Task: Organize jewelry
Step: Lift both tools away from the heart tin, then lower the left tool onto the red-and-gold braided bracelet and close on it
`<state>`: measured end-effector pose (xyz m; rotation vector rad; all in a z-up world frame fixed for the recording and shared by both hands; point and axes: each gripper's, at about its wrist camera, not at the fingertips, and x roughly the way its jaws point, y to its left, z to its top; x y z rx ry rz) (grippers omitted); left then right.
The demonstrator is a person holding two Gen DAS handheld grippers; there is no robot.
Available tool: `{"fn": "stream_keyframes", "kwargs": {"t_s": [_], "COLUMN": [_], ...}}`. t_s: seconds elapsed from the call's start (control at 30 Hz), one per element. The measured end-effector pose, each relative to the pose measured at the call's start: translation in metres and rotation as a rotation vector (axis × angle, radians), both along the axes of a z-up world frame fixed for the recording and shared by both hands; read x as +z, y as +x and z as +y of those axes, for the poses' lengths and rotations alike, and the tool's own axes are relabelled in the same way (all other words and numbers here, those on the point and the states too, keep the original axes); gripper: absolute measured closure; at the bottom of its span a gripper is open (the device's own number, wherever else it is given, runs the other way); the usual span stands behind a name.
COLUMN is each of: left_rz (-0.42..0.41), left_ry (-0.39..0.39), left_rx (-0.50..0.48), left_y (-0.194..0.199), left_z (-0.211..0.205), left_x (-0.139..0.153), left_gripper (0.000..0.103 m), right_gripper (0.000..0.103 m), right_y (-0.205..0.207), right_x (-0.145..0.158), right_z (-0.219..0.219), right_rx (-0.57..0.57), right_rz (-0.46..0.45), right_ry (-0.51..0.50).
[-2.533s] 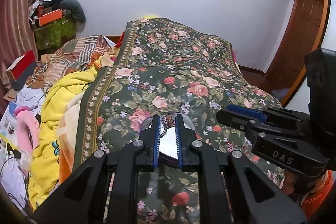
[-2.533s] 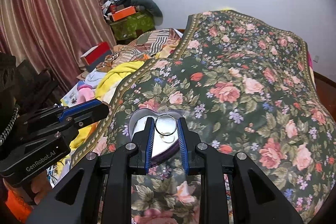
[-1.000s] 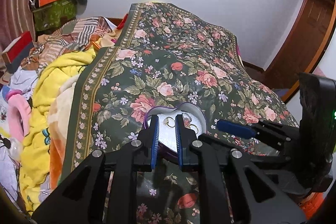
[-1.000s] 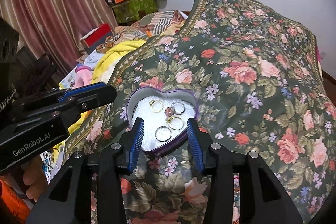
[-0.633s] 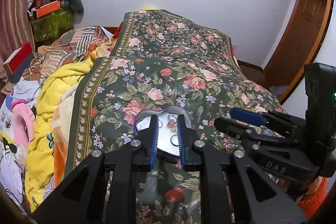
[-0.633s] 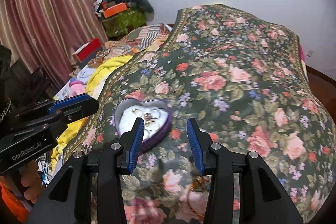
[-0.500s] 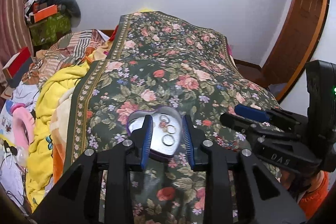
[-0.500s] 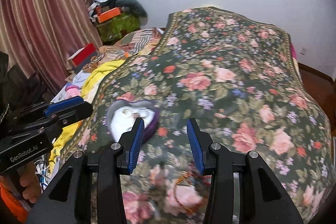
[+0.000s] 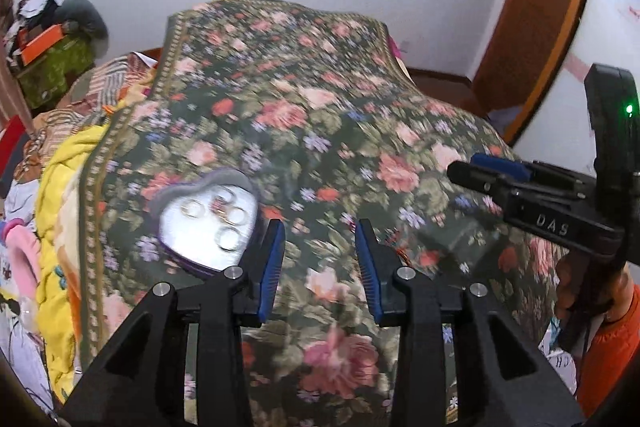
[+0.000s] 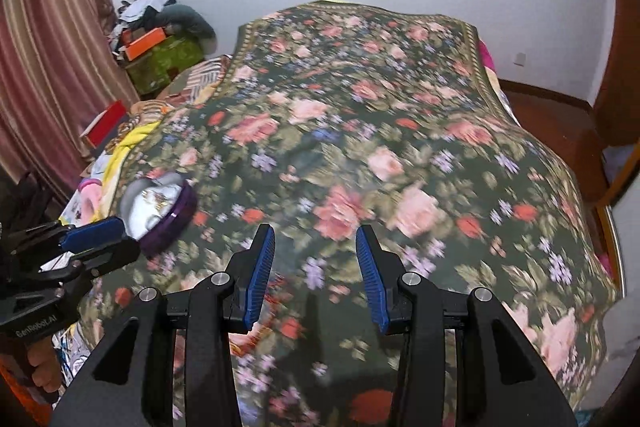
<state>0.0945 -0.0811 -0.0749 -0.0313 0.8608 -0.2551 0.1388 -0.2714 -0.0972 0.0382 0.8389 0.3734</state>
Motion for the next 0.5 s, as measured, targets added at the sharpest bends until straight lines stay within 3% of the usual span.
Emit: {"fn": "stream_keyframes", "kwargs": {"t_s": [0.27,0.5], "left_rz": [0.116,0.18], "left_ry": [0.03,0.043], "left_rx": [-0.073,-0.072], "left_y": [0.011,0.021], "left_z": [-0.031,-0.037], "left_x": [-0.041,-0.07], "left_gripper": [0.068,0.068], "right_gripper": [0.064,0.064], "right_y": [-0.005,-0.004], "right_x": [-0.014,-0.023], "right_z": [-0.01,-0.007], "right_rx": [0.005,0.028], "right_rz": [0.042,0.071], "right_ry": [-0.003,-0.001]}}
